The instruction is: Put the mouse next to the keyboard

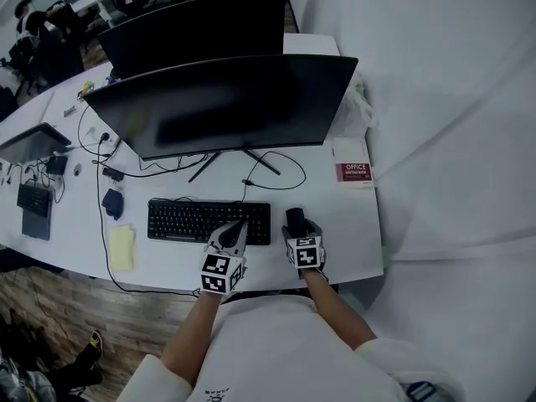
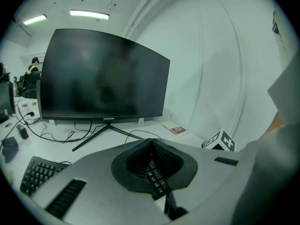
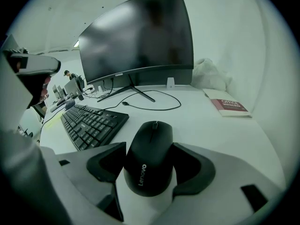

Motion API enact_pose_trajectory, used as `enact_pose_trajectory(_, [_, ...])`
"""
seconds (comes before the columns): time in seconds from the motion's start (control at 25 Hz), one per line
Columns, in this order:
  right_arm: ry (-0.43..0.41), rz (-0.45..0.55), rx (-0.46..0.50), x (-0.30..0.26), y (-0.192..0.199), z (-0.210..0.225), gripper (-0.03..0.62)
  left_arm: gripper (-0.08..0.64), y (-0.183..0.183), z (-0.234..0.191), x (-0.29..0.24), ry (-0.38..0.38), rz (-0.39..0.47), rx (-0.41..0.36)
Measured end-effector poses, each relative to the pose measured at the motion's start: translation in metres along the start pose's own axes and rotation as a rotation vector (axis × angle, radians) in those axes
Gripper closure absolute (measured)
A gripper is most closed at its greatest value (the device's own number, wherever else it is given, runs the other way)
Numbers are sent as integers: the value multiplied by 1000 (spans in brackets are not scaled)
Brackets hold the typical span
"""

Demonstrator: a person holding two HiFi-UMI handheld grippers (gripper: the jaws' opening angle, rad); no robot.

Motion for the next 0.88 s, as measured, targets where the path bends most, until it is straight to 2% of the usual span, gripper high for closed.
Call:
enact_pose_trajectory(0.4, [13, -14, 8, -9, -1, -1, 275, 555, -2, -8, 6, -20, 4, -7])
enact_pose_trajectory(0.68, [27, -33, 48, -10, -3, -3, 275, 554, -4, -12, 8, -32, 14, -5])
enact_pose_trajectory(0.88, [10, -48, 65, -12, -3, -3, 275, 555, -3, -15, 12, -47, 21, 3])
Point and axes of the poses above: the fingertips, and each gripper's own axes: x backward along the fingers, z to its right, y out of its underside, the point moved 7 cm from there along x, backward along the fingers, and after that the axes turned 4 degrees about x, right-handed, at the moved point
